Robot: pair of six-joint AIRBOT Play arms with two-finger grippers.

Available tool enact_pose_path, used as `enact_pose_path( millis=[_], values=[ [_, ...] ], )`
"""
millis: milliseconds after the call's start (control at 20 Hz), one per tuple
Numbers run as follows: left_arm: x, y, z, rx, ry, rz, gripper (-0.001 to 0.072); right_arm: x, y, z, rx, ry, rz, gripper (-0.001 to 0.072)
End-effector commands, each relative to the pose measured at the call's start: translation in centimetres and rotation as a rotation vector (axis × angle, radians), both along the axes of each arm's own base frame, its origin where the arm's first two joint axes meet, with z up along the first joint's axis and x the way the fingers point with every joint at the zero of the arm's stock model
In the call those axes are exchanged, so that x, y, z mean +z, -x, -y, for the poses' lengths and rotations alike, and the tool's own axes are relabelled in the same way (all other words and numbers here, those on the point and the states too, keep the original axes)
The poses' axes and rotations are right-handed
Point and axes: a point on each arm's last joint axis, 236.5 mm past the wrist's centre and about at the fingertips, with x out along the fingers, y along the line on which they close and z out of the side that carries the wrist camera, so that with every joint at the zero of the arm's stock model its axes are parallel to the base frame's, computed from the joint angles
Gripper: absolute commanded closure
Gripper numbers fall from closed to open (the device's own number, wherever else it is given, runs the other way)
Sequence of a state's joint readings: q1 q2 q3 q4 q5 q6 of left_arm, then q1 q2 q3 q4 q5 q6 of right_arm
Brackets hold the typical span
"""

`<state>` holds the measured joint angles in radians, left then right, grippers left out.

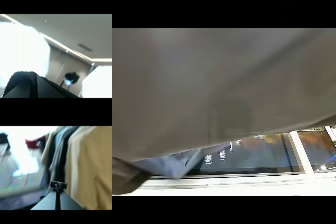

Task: Fold the clothes and pants, and hang the long-sleeved shirts on hangers.

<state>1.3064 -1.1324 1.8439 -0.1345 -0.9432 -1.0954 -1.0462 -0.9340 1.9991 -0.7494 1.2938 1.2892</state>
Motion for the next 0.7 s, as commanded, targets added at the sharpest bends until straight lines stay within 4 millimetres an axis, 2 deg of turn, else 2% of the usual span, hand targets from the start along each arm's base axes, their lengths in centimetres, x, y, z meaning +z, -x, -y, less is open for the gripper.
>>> enact_pose_path(
  millis=[0, 100, 200, 300, 400, 500, 600, 650],
  values=[
    [-13.5, -8.4, -1.3, 0.066, -0.003, -0.505, 0.0694, -12.3, -2.2, -2.0, 0.195, -0.217, -0.396, 0.0693],
    [-21.7, -11.6, -0.3, -0.003, 0.04, -0.696, 0.0694, -19.8, -3.1, -2.5, 0.218, -0.307, -0.598, 0.0693],
    [-29.5, -13.4, 0.4, -0.069, 0.128, -0.815, 0.0693, -26.4, -3.9, -4.0, 0.251, -0.367, -0.763, 0.0693],
    [-34.6, -13.6, -0.2, -0.065, 0.177, -0.87, 0.0693, -31.1, -5.0, -4.1, 0.214, -0.381, -0.843, 0.0693],
    [-36.8, -13.4, -2.2, -0.001, 0.19, -0.874, 0.0693, -33.4, -6.3, -3.0, 0.147, -0.387, -0.84, 0.0694],
    [-37.4, -14.2, -4.4, 0.058, 0.196, -0.848, 0.0694, -34.7, -8.7, -1.8, 0.104, -0.43, -0.8, 0.0694],
    [-38.9, -16.4, -5.6, 0.083, 0.234, -0.813, 0.0695, -36.9, -12.4, -1.1, 0.089, -0.457, -0.773, 0.0694],
    [-40.3, -18.0, -6.1, 0.097, 0.267, -0.798, 0.0695, -38.7, -15.0, -0.9, 0.086, -0.462, -0.756, 0.0694]
  ],
)
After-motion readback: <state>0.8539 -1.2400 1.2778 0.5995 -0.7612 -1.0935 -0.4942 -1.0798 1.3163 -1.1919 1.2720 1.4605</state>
